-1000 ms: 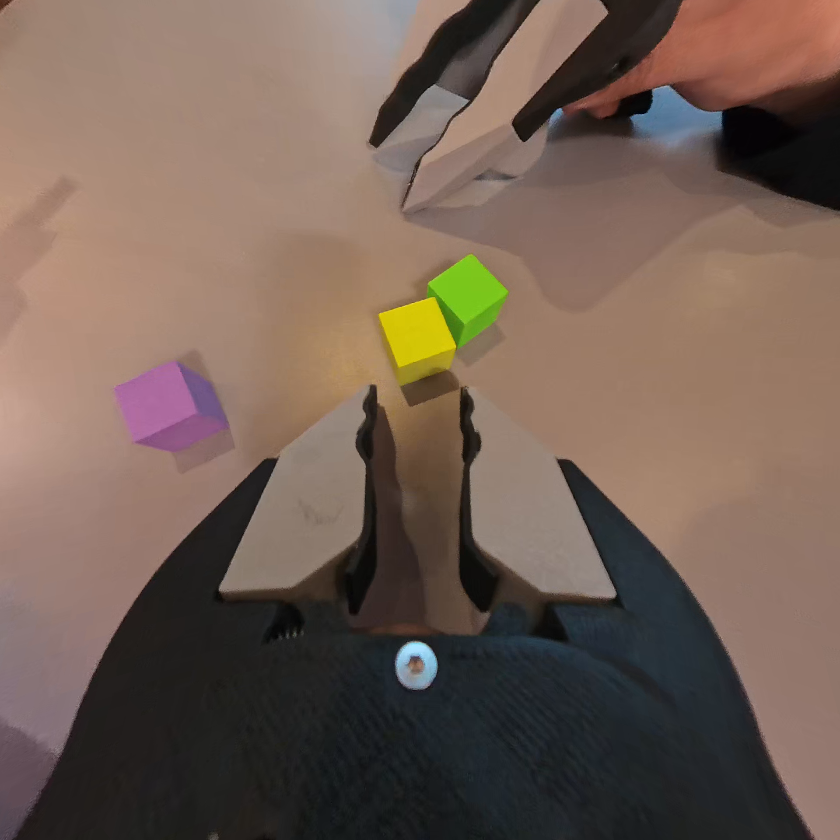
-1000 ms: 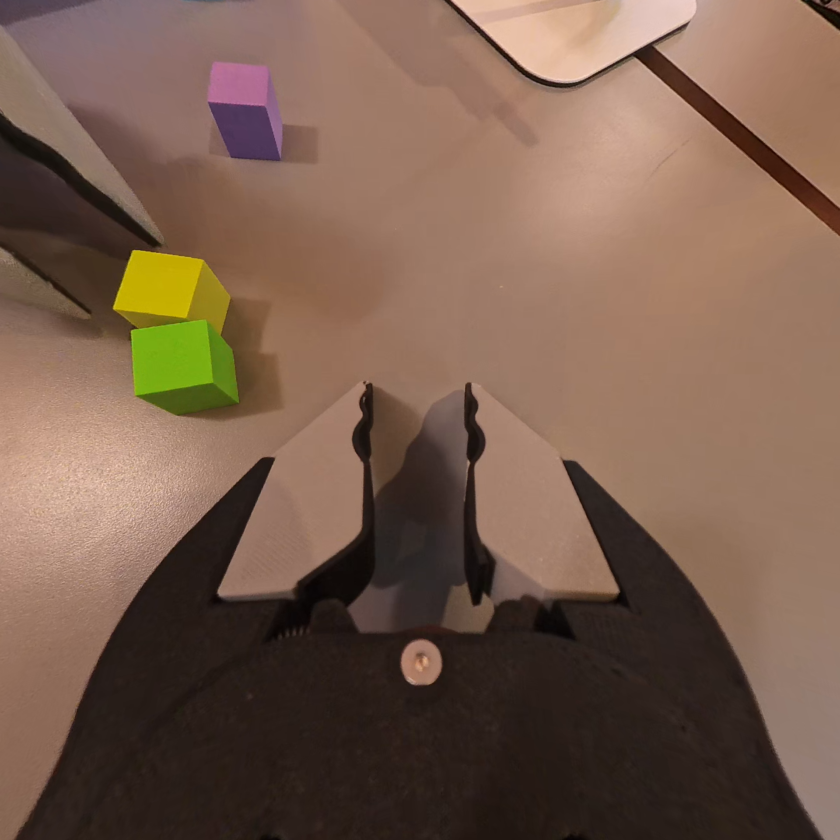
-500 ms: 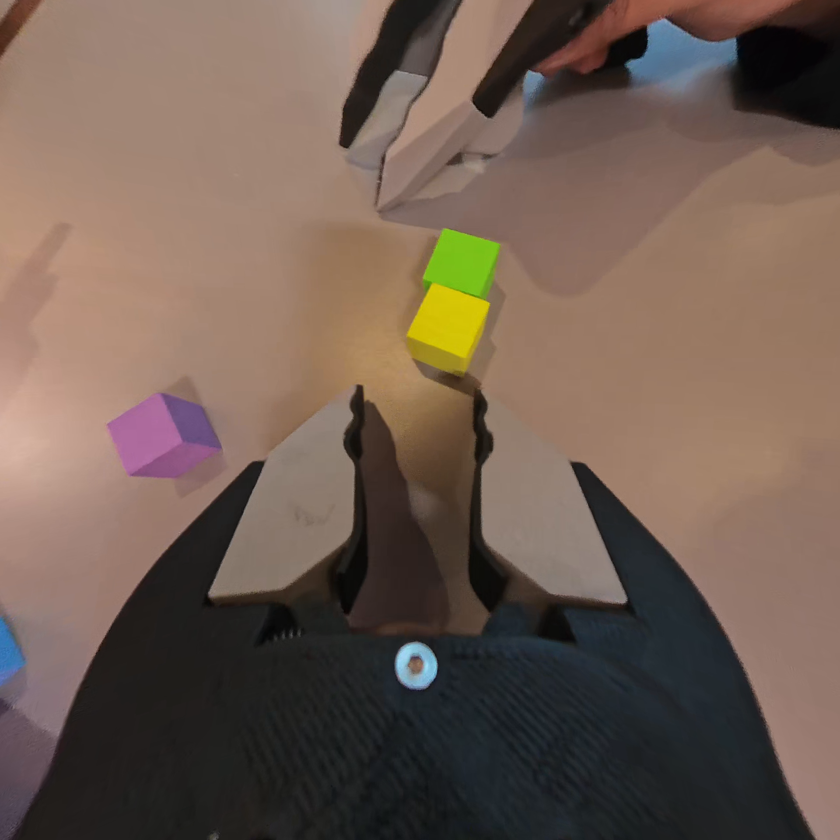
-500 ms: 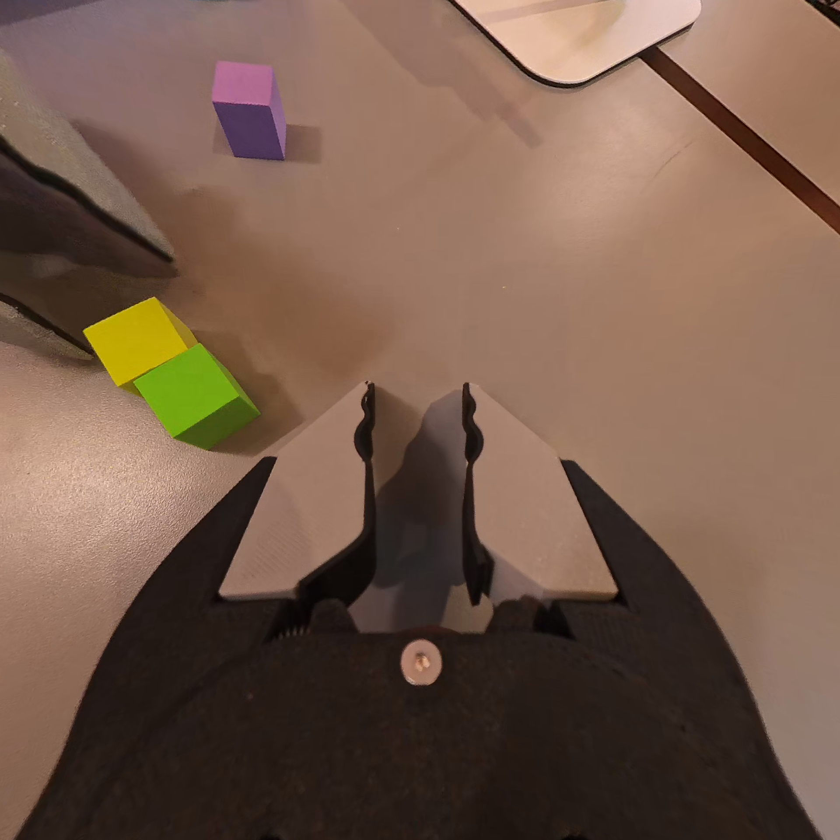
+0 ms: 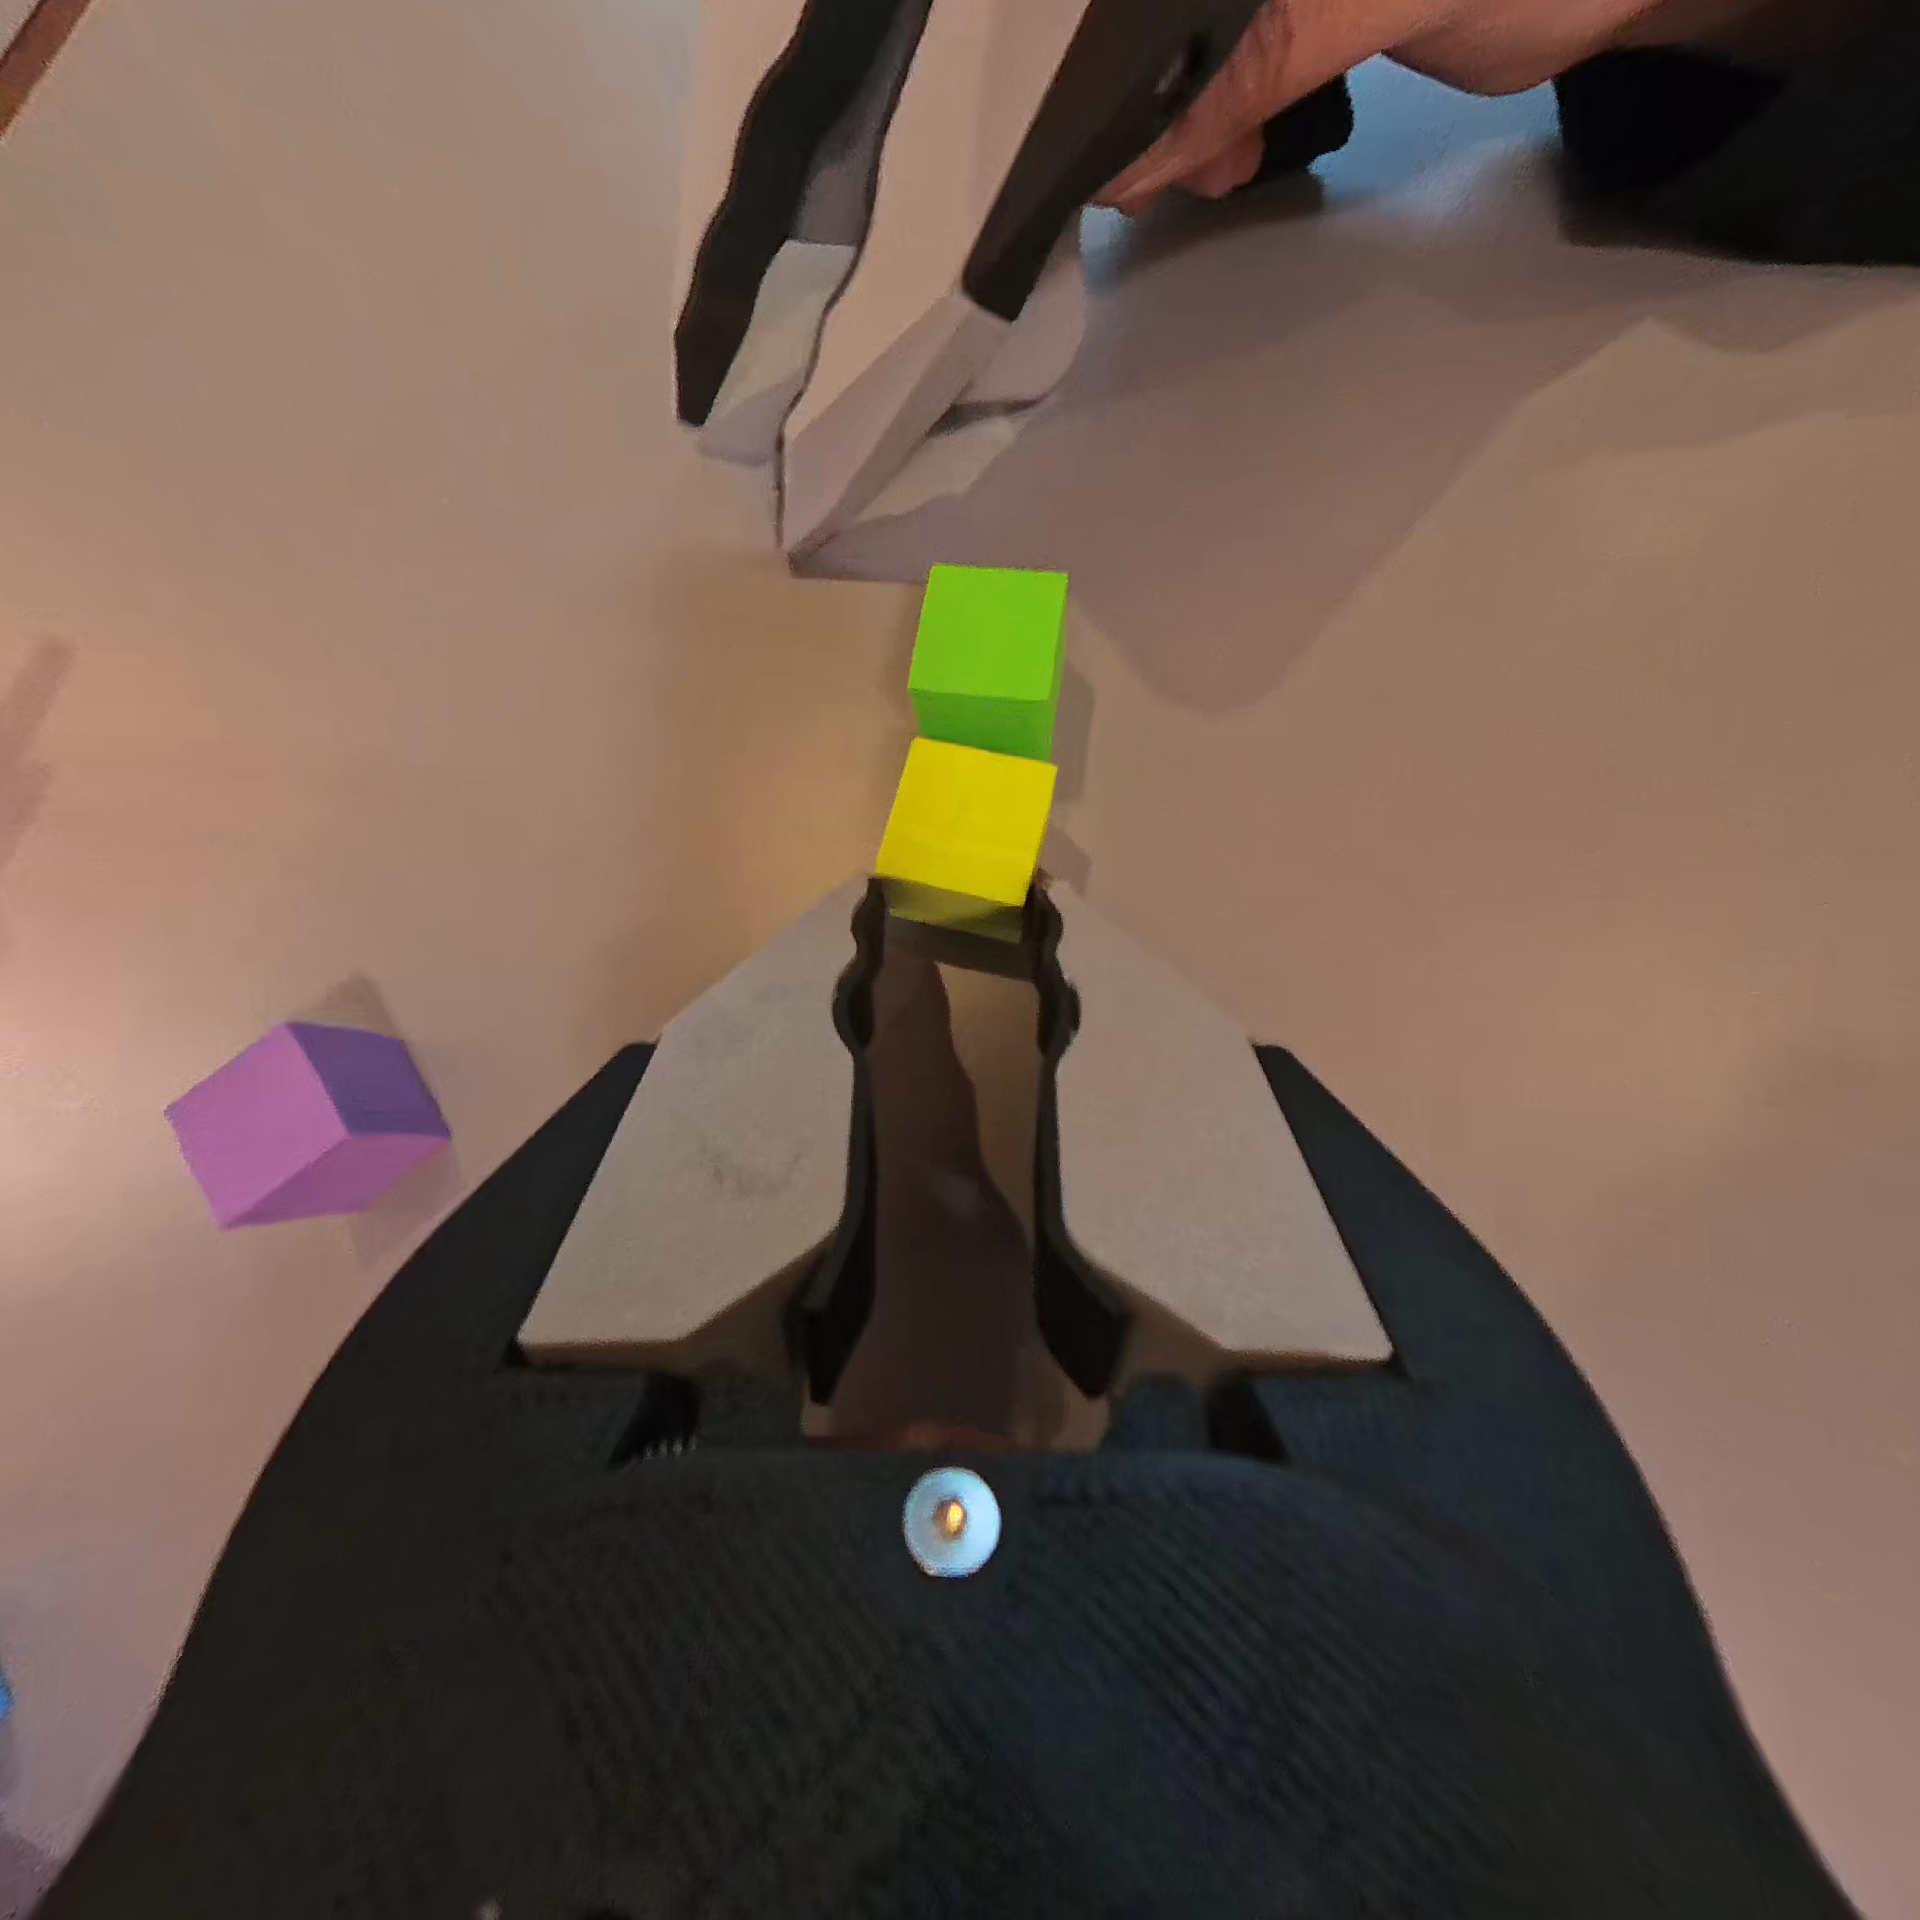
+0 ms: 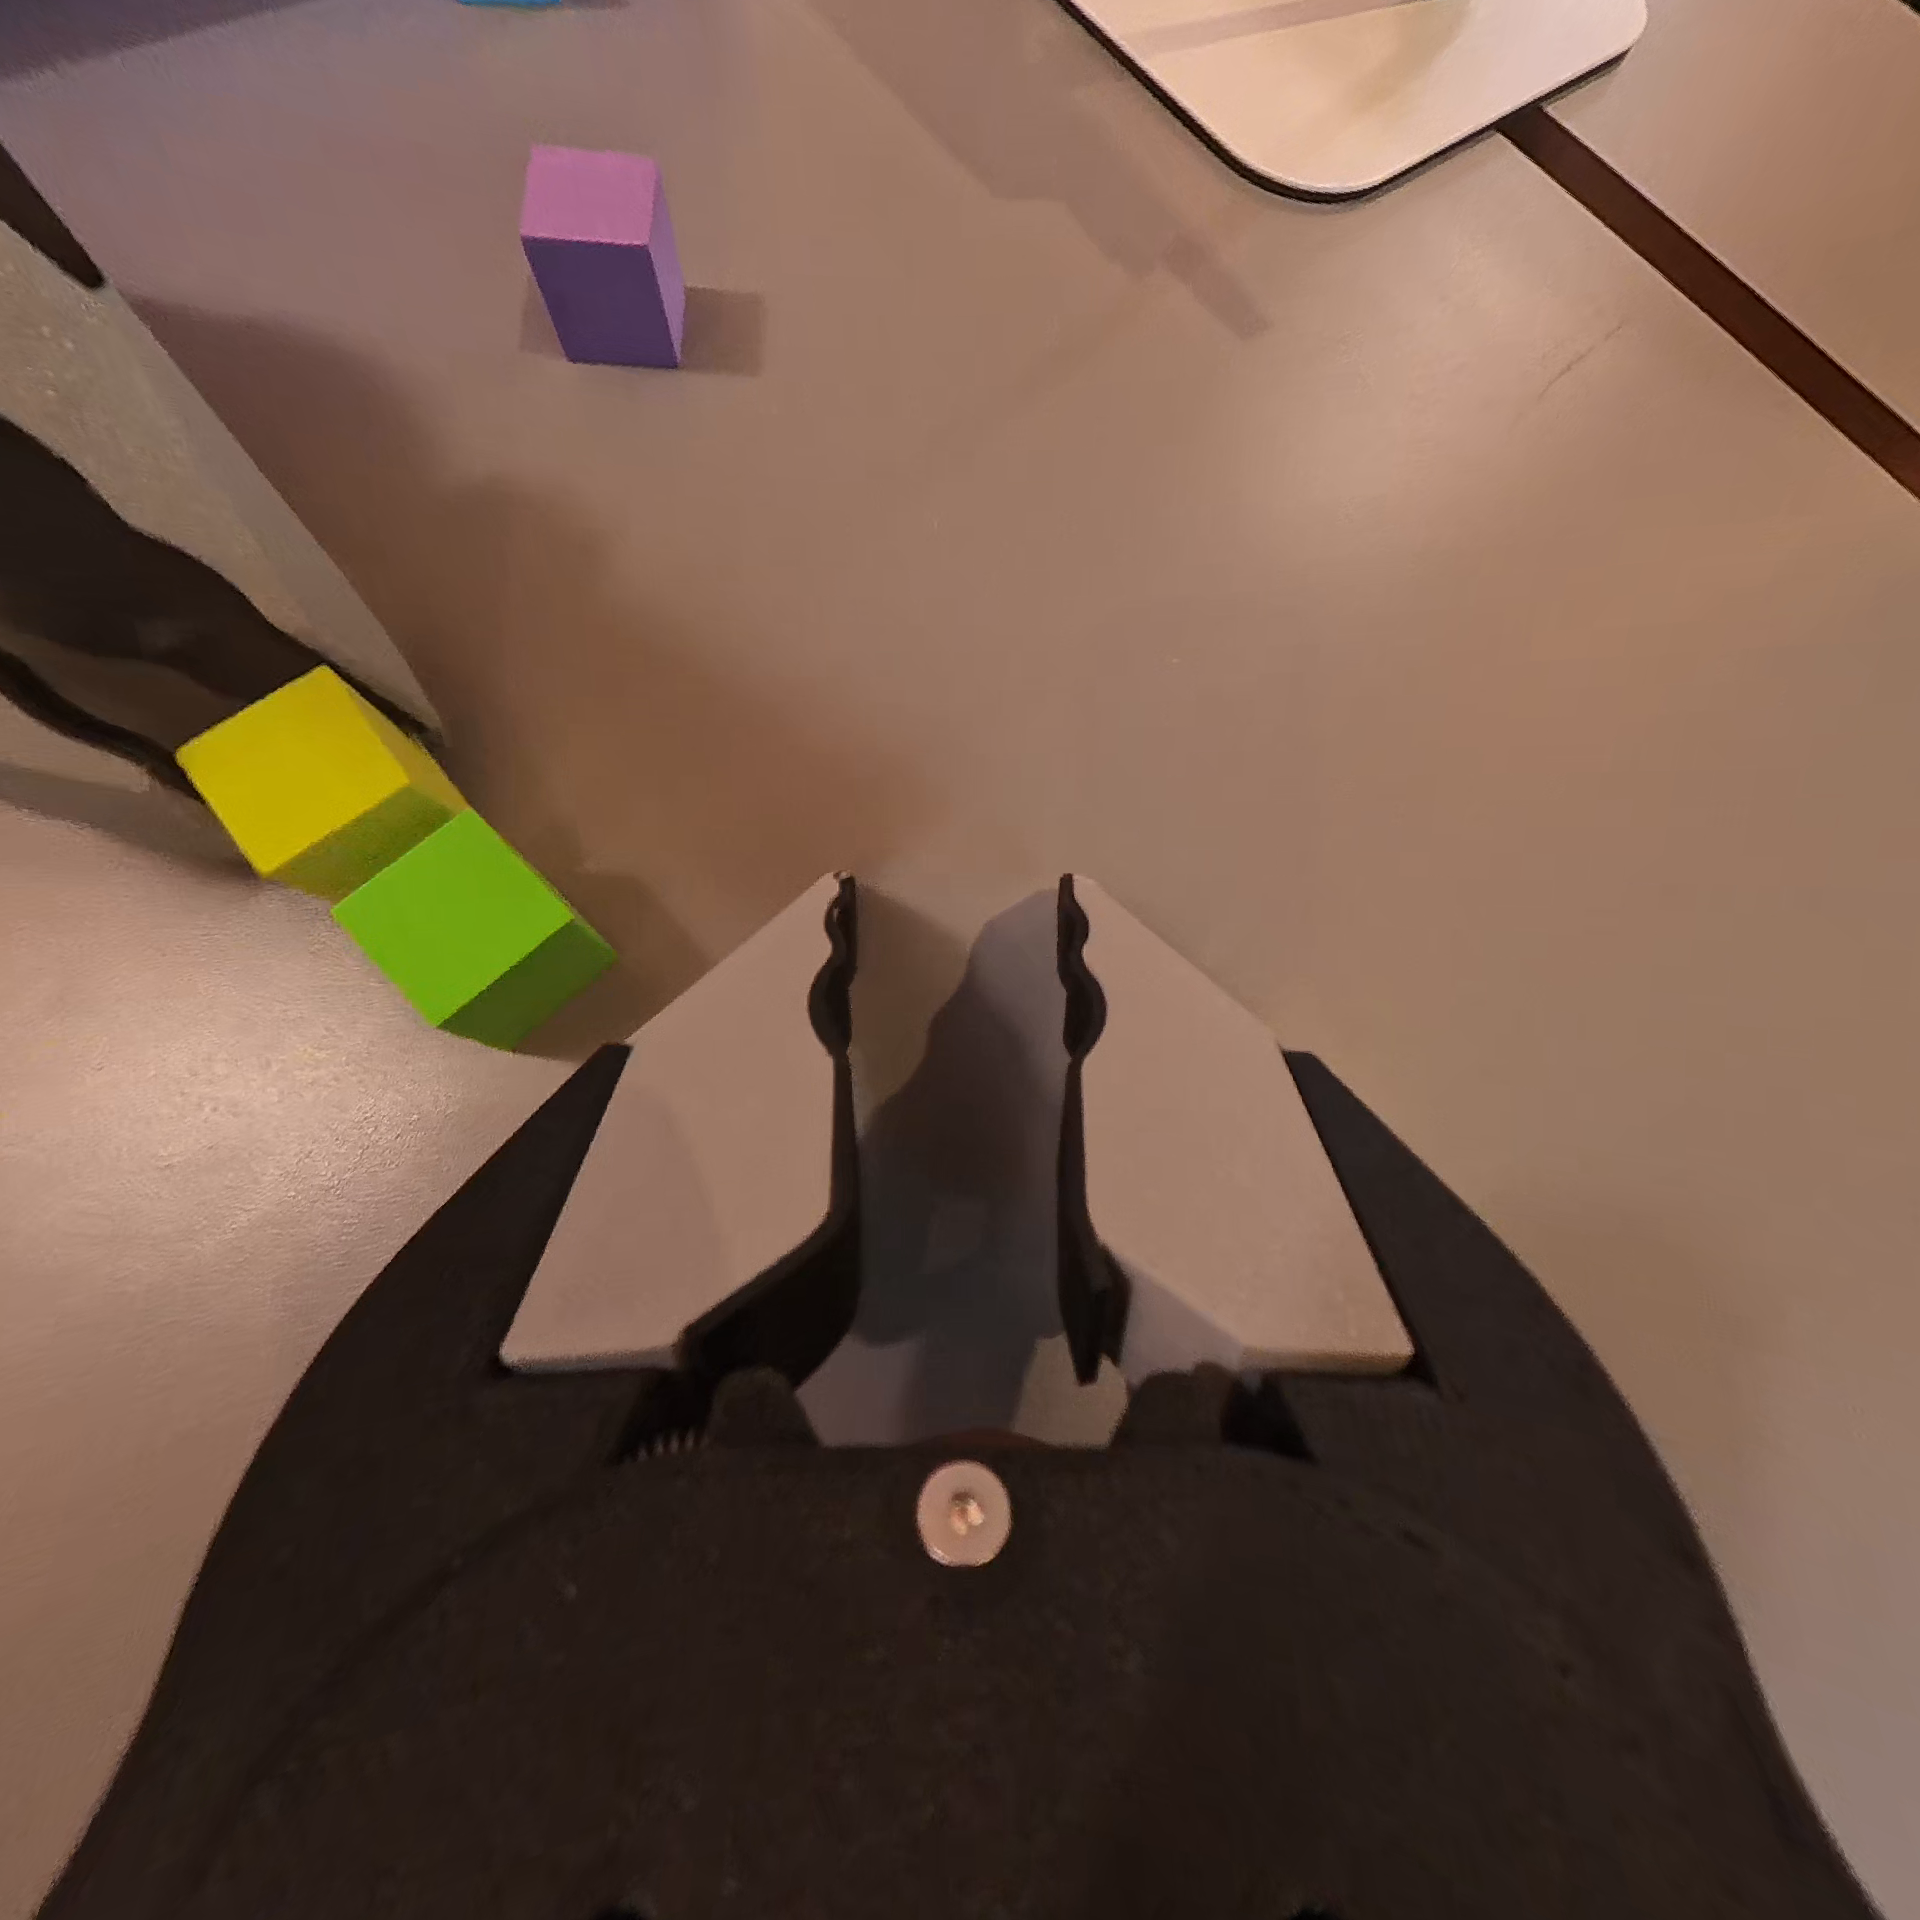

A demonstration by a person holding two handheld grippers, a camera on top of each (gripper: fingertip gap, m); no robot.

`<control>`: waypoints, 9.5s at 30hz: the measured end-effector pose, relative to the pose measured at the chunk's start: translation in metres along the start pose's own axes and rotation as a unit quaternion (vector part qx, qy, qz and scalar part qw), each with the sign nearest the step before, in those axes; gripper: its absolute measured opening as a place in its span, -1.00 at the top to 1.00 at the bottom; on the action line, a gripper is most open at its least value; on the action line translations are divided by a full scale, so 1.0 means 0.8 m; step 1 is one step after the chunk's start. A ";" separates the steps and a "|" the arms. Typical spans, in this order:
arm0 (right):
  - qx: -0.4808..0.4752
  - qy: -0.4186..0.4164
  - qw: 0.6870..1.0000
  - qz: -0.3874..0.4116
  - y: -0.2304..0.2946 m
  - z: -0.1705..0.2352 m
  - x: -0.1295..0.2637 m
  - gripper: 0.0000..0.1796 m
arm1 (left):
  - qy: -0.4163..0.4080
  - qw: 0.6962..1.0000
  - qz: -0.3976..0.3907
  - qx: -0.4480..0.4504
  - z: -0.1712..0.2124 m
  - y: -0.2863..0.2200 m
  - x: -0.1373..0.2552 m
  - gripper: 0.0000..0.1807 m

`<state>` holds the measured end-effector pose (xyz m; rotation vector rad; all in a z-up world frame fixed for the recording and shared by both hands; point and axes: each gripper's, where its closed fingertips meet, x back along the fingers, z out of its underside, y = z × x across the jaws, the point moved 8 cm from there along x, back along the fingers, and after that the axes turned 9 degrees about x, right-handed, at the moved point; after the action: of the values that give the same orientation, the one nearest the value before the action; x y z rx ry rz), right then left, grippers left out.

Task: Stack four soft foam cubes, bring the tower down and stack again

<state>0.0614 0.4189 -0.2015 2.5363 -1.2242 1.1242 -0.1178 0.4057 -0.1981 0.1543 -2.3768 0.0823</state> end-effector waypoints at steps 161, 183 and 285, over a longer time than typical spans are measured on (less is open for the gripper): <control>0.274 -0.255 0.906 -0.199 0.104 -0.089 0.094 0.46 | -0.194 0.910 0.321 0.179 -0.033 -0.013 0.097 0.70; 0.352 -0.291 0.875 -0.159 0.132 -0.099 0.110 0.72 | -0.177 0.885 0.367 0.226 -0.036 -0.018 0.088 0.51; 0.008 -0.254 0.941 -0.224 0.089 -0.065 0.030 0.55 | -0.198 0.936 -0.188 0.223 -0.004 0.089 0.111 0.48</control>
<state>-0.0100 0.3761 -0.1626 3.0009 -0.6279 0.3926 -0.1894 0.4686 -0.1355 0.9146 -2.6395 0.4432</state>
